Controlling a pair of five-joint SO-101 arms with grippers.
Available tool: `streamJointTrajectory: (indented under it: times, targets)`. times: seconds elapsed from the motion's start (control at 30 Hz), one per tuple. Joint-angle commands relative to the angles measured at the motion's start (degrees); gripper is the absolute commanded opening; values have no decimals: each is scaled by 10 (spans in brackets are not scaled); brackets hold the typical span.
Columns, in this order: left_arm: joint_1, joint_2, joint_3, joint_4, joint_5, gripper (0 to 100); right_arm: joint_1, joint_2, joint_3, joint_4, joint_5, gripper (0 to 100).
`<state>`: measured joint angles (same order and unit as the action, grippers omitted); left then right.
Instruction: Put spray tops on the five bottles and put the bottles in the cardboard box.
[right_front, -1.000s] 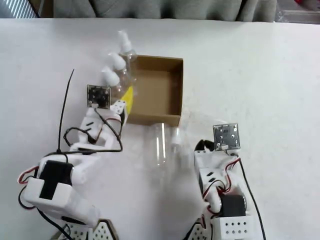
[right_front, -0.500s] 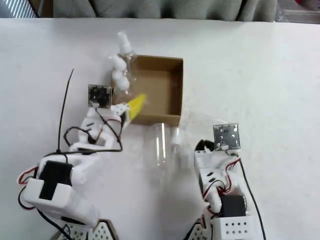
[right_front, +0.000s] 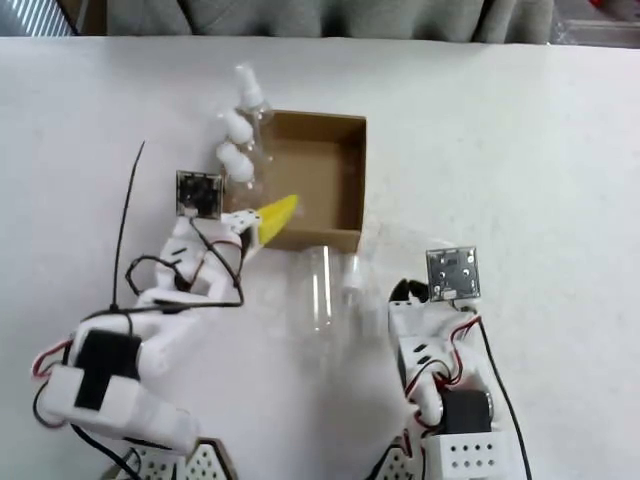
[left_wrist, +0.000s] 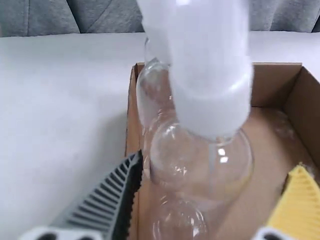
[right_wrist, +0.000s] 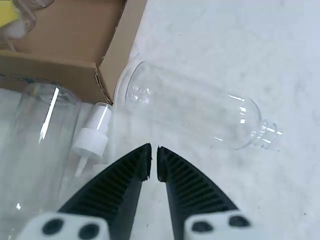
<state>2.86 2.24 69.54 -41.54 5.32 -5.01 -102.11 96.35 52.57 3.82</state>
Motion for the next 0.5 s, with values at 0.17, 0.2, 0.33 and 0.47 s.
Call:
streamJointTrajectory:
  times: [0.17, 0.2, 0.33, 0.47]
  targets:
    - [-19, -211, 59, 135, -5, 408, 7, -4, 5, 7, 7, 15]
    - [-19, -235, 65, 159, -5, 408, 7, -4, 5, 7, 7, 15]
    - [-19, -332, 77, 282, -5, 408, 7, -4, 5, 7, 7, 15]
    - [-19, -427, 79, 421, -5, 408, 7, -4, 5, 7, 7, 15]
